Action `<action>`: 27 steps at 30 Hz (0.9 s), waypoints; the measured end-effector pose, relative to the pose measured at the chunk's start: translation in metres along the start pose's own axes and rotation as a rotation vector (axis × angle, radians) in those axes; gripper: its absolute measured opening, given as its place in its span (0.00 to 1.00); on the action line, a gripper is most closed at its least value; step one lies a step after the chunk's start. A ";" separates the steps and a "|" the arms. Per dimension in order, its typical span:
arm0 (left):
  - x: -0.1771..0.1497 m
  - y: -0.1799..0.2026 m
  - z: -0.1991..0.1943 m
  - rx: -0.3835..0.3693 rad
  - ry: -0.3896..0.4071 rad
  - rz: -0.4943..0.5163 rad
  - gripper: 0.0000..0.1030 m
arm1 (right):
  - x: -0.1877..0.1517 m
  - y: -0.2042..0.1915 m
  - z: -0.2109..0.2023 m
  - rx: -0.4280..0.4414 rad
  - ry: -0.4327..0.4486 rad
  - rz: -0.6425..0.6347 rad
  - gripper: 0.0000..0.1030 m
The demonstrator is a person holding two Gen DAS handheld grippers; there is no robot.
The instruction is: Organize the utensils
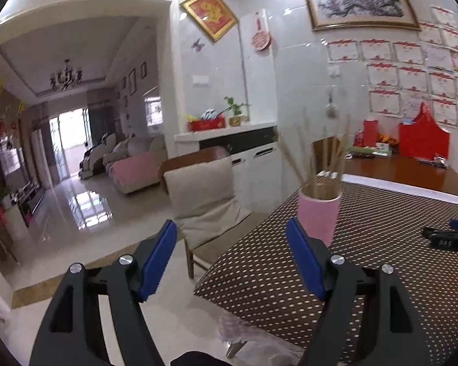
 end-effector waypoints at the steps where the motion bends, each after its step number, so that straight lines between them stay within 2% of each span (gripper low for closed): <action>1: -0.001 -0.005 0.006 0.011 -0.009 -0.007 0.71 | -0.002 0.009 0.009 -0.017 -0.025 0.008 0.90; 4: -0.002 -0.013 0.022 0.032 -0.033 -0.018 0.71 | -0.007 0.036 0.040 -0.075 -0.101 0.023 0.90; 8: -0.002 -0.017 0.038 0.045 -0.053 -0.020 0.71 | -0.012 0.058 0.065 -0.103 -0.161 0.030 0.90; 11: -0.001 -0.019 0.053 0.046 -0.071 -0.022 0.71 | -0.011 0.072 0.080 -0.100 -0.180 0.036 0.90; 14: -0.001 -0.019 0.062 0.045 -0.082 -0.026 0.71 | -0.014 0.079 0.098 -0.045 -0.227 0.061 0.90; 17: 0.001 -0.017 0.071 0.040 -0.087 -0.031 0.71 | -0.011 0.082 0.103 -0.022 -0.234 0.057 0.94; 27: 0.006 -0.017 0.091 0.024 -0.093 -0.038 0.71 | -0.004 0.084 0.107 -0.018 -0.237 0.060 0.94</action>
Point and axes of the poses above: each gripper's, at about its wrist camera, not at the fingertips, and z roughly the way its jaws point, y to its right, x to its top, the point moved 5 cm from there along z, roughly the way its jaws point, and after that the axes turned 13 degrees about -z, right-handed, at the moved point
